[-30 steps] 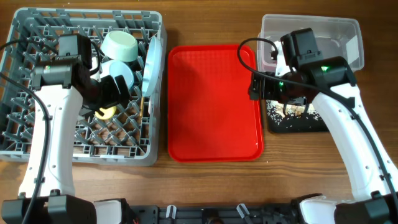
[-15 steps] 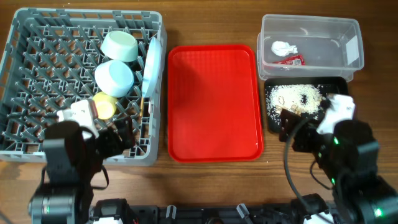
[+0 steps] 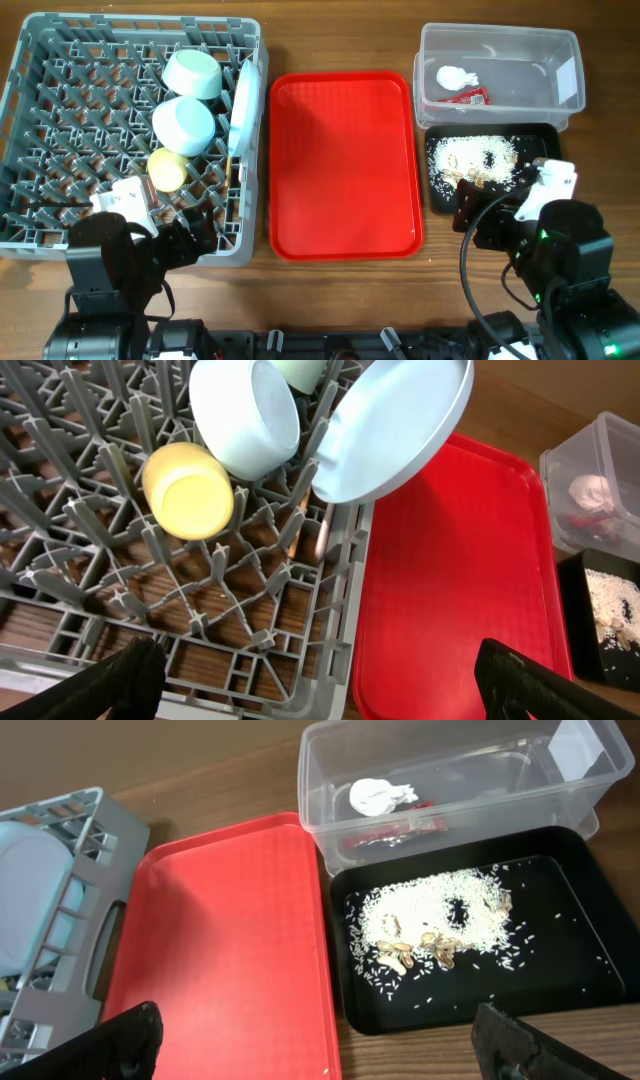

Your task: Sort waste into correct bins and load items into the dishwasher rack

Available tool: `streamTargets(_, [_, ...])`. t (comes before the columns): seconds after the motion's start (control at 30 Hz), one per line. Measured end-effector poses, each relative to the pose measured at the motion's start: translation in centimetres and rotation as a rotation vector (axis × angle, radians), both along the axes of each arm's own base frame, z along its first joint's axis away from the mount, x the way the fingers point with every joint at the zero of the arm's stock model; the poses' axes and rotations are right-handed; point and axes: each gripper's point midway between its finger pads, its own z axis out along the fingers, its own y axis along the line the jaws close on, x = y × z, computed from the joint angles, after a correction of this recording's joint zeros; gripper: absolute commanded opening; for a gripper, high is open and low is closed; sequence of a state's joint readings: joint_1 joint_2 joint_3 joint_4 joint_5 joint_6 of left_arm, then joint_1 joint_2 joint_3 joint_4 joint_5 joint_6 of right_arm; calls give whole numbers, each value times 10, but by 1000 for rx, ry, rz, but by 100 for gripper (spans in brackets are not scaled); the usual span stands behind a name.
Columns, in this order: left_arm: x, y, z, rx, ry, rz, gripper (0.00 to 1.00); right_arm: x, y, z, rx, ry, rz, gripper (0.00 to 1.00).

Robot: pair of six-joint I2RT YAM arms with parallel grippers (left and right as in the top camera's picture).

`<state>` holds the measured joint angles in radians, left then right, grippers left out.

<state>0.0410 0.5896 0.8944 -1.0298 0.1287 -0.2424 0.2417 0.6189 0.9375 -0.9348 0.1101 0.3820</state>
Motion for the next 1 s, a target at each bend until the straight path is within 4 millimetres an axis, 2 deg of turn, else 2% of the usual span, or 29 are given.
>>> streamTargets(0.17, [0,0,0,0,2,0,100,2,-7,3,-19,-23,-23,100])
streamTargets(0.3, [0,0,-1,0,3,0,100,17,-9,34,-63,-283,22,100])
streamTargets(0.37, [0,0,-1,0,5,0,100,17,-9,39,-88,-419,50,100])
streamTargets(0.53, [0,0,-2,0,6,0,100,11,-16,35,-119,-710,37,100])
streamTargets(0.7, [0,0,-2,0,6,0,100,11,-18,14,-135,-838,19,100])
streamTargets(0.77, [0,0,-2,0,6,0,100,16,-19,-1,-135,-846,15,100])
streamTargets(0.87, [0,0,-2,0,6,0,100,24,-22,-28,-140,-824,-5,100])
streamTargets(1.0, [0,0,-2,0,6,0,100,31,-24,-81,-149,-633,-3,100])
